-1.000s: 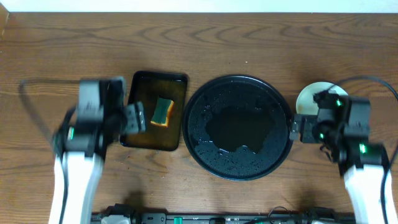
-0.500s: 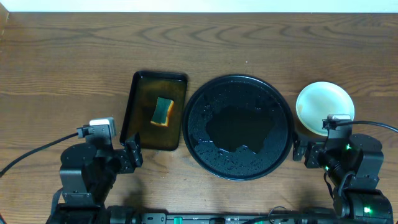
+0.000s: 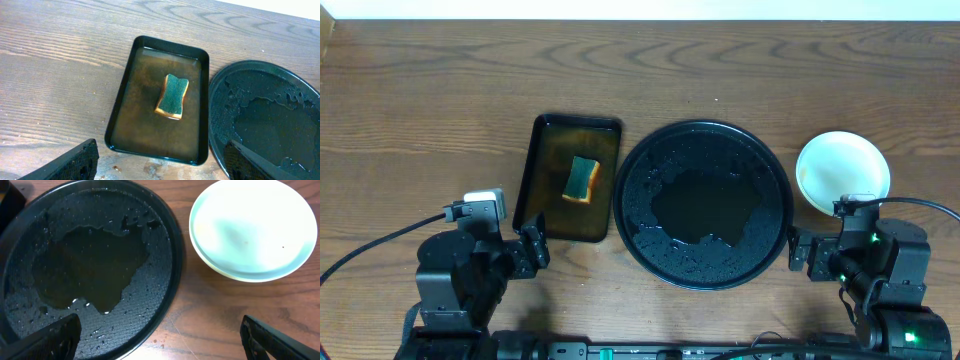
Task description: Clean dirty plates on tray and stack at the side
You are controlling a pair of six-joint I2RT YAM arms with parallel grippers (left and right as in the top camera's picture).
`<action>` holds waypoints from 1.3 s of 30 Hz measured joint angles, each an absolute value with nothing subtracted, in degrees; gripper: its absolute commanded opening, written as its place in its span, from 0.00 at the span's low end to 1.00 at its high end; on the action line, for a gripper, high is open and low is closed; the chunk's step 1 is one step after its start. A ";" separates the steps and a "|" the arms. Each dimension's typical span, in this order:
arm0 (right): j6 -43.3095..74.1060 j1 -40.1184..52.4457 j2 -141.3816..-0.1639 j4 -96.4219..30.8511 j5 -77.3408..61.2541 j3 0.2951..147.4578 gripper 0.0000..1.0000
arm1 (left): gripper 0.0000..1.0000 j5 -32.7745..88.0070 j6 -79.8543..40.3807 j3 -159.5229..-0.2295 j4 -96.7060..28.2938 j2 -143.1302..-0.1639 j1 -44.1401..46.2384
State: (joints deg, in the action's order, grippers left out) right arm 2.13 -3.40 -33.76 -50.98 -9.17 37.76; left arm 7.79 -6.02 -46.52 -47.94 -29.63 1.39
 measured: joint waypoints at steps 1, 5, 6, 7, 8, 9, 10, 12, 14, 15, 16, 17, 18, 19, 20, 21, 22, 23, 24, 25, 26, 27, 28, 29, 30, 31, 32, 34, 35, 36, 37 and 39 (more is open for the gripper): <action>2.11 -3.40 -33.41 -51.40 -9.21 37.76 0.99 | 0.80 7.79 -6.02 -46.52 -47.94 -29.63 1.41; 2.09 -3.20 -29.80 -47.75 -9.15 36.58 0.99 | 0.80 7.77 -6.02 -46.52 -47.99 -29.63 1.39; 2.02 -2.87 -28.45 -45.52 -9.10 35.81 0.99 | 0.80 7.77 -6.02 -46.52 -47.94 -29.63 1.41; 1.83 -2.24 -26.11 -42.48 -9.08 34.41 0.99 | 0.80 7.77 -6.02 -46.52 -47.92 -29.63 1.39; 1.78 -1.72 -24.21 -39.86 -8.99 33.06 0.99 | 0.80 7.79 -6.02 -46.52 -47.97 -29.63 1.39; 1.61 -1.04 -21.65 -36.38 -8.71 31.00 0.99 | 0.80 7.79 -6.02 -46.50 -47.97 -29.63 1.39; 1.52 -0.36 -19.35 -33.78 -8.47 29.28 0.99 | 0.80 7.77 -6.02 -46.50 -47.94 -29.63 1.39; 1.15 1.02 -13.65 -27.99 -7.60 24.64 0.99 | 0.80 7.77 -6.02 -46.41 -47.94 -29.63 1.39; 1.02 2.02 -9.19 -21.85 -6.70 20.29 0.99 | 0.80 7.79 -6.02 -46.39 -47.97 -29.63 1.39; 0.89 2.48 -7.01 -18.61 -6.31 17.80 0.99 | 0.80 7.79 -6.02 -46.39 -47.97 -29.63 1.39; 0.84 2.66 -5.39 -15.86 -5.87 15.79 0.99 | 0.80 7.77 -6.02 -46.37 -47.94 -29.63 1.39; 0.78 2.70 -3.88 -12.93 -5.48 13.50 0.99 | 0.80 7.79 -6.02 -46.37 -47.97 -29.63 1.41; 0.78 2.72 -2.98 -10.00 -5.15 11.70 0.99 | 0.80 7.77 -6.02 -46.35 -47.94 -29.63 1.39; 0.54 2.81 -2.24 -7.25 -4.67 9.69 0.99 | 0.80 7.79 -6.02 -46.35 -47.94 -29.63 1.39; 0.10 2.90 -1.63 -4.34 -4.40 7.46 0.99 | 0.80 7.79 -6.02 -46.35 -47.97 -29.63 1.39; -0.49 2.92 -1.26 -2.26 -4.32 5.61 0.99 | 0.80 7.77 -6.02 -46.35 -47.94 -29.63 1.41; -1.19 2.98 -0.97 -0.40 -4.16 3.53 0.99 | 0.80 7.79 -6.02 -46.33 -47.99 -29.63 1.41; -1.91 2.98 -0.82 -0.60 -4.05 2.20 0.99 | 0.80 7.79 -6.02 -46.33 -47.97 -29.63 1.39; -2.57 2.98 -0.73 -2.26 -4.05 1.37 0.99 | 0.80 7.79 -6.02 -46.33 -47.97 -29.63 1.41; -3.29 2.98 -0.73 -3.62 -4.03 0.60 0.99 | 0.80 7.79 -6.02 -46.33 -47.99 -29.63 1.41; -4.08 3.01 -1.02 -3.90 -3.88 0.36 0.99 | 0.80 7.77 -6.02 -46.33 -47.92 -29.63 1.39; -4.64 3.01 -0.95 -3.75 -3.90 0.38 0.99 | 0.80 7.79 -6.02 -46.30 -48.03 -29.61 1.39; -5.04 3.03 -0.91 -3.81 -3.88 0.38 0.99 | 0.80 7.77 -6.02 -46.30 -48.01 -29.63 1.41; -5.34 3.03 -0.89 -3.81 -3.84 0.38 0.99 | 0.80 7.79 -6.02 -46.30 -47.99 -29.63 1.39; -5.54 3.03 -0.86 -3.79 -3.81 0.38 0.99 | 0.80 7.77 -6.02 -46.30 -47.99 -29.63 1.39; -5.74 3.03 -0.86 -3.79 -3.84 0.38 0.99 | 0.80 7.79 -6.02 -46.30 -47.99 -29.63 1.39; -5.98 3.03 -0.86 -3.79 -3.84 0.38 0.99 | 0.80 7.79 -6.02 -46.30 -48.01 -29.63 1.39; -6.33 3.03 -0.86 -3.79 -3.81 0.38 0.99 | 0.80 7.79 -6.02 -46.30 -47.99 -29.63 1.39; -6.44 3.03 -0.86 -3.79 -3.81 0.38 0.99 | 0.80 7.79 -6.02 -46.30 -47.99 -29.63 1.41; -6.55 3.03 -0.86 -3.79 -3.84 0.38 0.99 | 0.80 7.79 -6.02 -46.30 -47.99 -29.63 1.39; -6.55 3.03 -0.86 -3.79 -3.84 0.38 0.99 | 0.80 7.79 -6.02 -46.30 -48.01 -29.63 1.39; -6.57 3.03 -0.86 -3.79 -3.81 0.38 0.99 | 0.80 7.79 -6.02 -46.30 -47.99 -29.63 1.41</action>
State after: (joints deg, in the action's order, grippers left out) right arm -6.57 3.03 -0.86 -3.79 -3.81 0.38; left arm 7.79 -6.02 -46.30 -47.99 -29.63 1.41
